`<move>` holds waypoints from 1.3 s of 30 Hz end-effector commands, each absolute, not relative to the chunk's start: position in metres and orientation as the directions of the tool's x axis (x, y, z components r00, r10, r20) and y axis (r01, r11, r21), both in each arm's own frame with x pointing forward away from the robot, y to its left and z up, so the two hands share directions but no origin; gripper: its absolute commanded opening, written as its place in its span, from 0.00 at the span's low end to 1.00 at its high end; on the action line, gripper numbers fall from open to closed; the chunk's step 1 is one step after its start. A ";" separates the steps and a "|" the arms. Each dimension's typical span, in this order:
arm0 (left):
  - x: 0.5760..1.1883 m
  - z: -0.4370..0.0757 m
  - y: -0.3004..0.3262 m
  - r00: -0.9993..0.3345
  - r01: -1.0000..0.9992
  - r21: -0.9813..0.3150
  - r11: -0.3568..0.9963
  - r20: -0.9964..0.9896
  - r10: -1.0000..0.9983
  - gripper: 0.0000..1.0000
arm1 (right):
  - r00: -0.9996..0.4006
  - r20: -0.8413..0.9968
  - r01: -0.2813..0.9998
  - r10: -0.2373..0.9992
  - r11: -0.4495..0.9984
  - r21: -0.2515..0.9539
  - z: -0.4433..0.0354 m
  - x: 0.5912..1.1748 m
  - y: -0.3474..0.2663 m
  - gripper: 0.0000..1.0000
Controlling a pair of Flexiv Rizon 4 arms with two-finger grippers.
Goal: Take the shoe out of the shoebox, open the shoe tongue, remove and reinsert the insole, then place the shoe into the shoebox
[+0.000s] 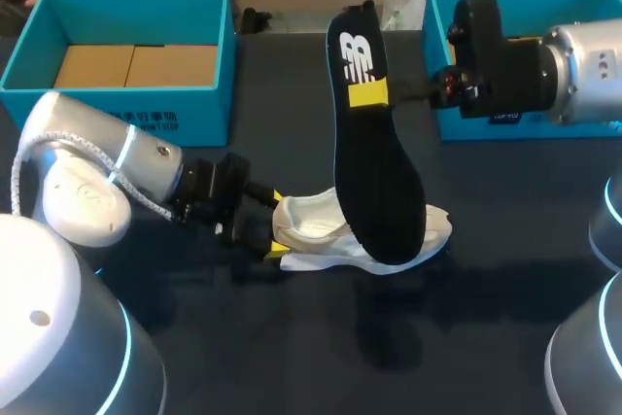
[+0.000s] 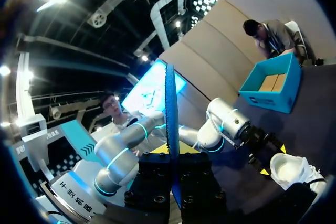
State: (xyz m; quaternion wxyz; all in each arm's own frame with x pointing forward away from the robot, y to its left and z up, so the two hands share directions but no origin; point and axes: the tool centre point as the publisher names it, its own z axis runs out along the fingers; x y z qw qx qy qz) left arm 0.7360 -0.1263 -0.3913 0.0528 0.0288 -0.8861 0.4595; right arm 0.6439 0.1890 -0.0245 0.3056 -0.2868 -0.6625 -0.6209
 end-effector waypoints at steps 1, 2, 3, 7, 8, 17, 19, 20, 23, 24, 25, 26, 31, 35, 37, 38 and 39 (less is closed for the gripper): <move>0.737 -0.389 -0.126 -0.992 -0.096 -0.790 0.606 0.124 0.004 1.00 | -0.647 0.762 0.761 0.002 0.068 0.646 -0.025 0.646 0.192 0.00; 0.736 -0.385 -0.126 -0.997 -0.064 -0.779 0.624 0.081 -0.002 1.00 | -0.647 0.762 0.761 0.002 0.068 0.646 -0.025 0.646 0.192 0.00; 0.735 -0.381 -0.124 -0.996 -0.066 -0.774 0.630 0.093 0.011 1.00 | -0.647 0.762 0.761 0.002 0.068 0.646 -0.025 0.646 0.192 0.00; 0.734 -0.370 -0.120 -0.999 -0.025 -0.724 0.689 0.048 0.014 1.00 | -0.647 0.762 0.761 0.002 0.068 0.646 -0.025 0.646 0.192 0.00; 0.734 -0.368 -0.119 -0.998 -0.030 -0.718 0.695 0.057 0.015 1.00 | -0.647 0.762 0.761 0.002 0.068 0.646 -0.025 0.646 0.192 0.00; 0.740 -0.353 -0.120 -0.996 -0.047 -0.592 0.805 0.087 0.006 1.00 | -0.647 0.762 0.761 0.002 0.068 0.646 -0.025 0.646 0.192 0.00; 0.742 -0.349 -0.121 -0.997 -0.047 -0.535 0.844 0.078 -0.006 1.00 | -0.647 0.762 0.761 0.002 0.068 0.646 -0.025 0.646 0.192 0.00; 0.743 -0.346 -0.121 -0.998 -0.035 -0.529 0.848 0.068 0.001 1.00 | -0.647 0.762 0.761 0.002 0.068 0.646 -0.025 0.646 0.192 0.00; 0.745 -0.338 -0.124 -0.997 -0.035 -0.466 0.884 0.074 0.000 1.00 | -0.647 0.762 0.761 0.002 0.068 0.646 -0.025 0.646 0.192 0.00; 0.746 -0.337 -0.125 -0.996 -0.046 -0.442 0.896 0.084 -0.010 1.00 | -0.647 0.762 0.761 0.002 0.068 0.646 -0.025 0.646 0.192 0.00; 0.746 -0.335 -0.126 -0.998 -0.028 -0.420 0.907 0.060 -0.003 1.00 | -0.647 0.762 0.761 0.002 0.068 0.646 -0.025 0.646 0.192 0.00; 0.746 -0.333 -0.127 -0.998 -0.024 -0.407 0.913 0.066 0.003 1.00 | -0.647 0.762 0.761 0.002 0.068 0.646 -0.025 0.646 0.192 0.00; 0.749 -0.328 -0.138 -0.994 -0.046 -0.304 0.952 0.111 -0.013 1.00 | -0.647 0.762 0.761 0.002 0.068 0.646 -0.025 0.646 0.192 0.00; 0.753 -0.325 -0.145 -0.992 -0.035 -0.227 0.973 0.128 -0.006 1.00 | -0.647 0.762 0.761 0.002 0.068 0.646 -0.025 0.646 0.192 0.00; 0.753 -0.323 -0.148 -0.991 -0.022 -0.189 0.982 0.132 0.003 1.00 | -0.647 0.762 0.761 0.002 0.068 0.646 -0.025 0.646 0.192 0.00; 0.753 -0.323 -0.150 -0.991 -0.021 -0.175 0.984 0.136 0.003 1.00 | -0.647 0.762 0.761 0.002 0.068 0.646 -0.025 0.646 0.192 0.00; 0.753 -0.323 -0.151 -0.989 -0.017 -0.162 0.987 0.148 0.007 1.00 | -0.647 0.762 0.761 0.002 0.068 0.646 -0.025 0.646 0.192 0.00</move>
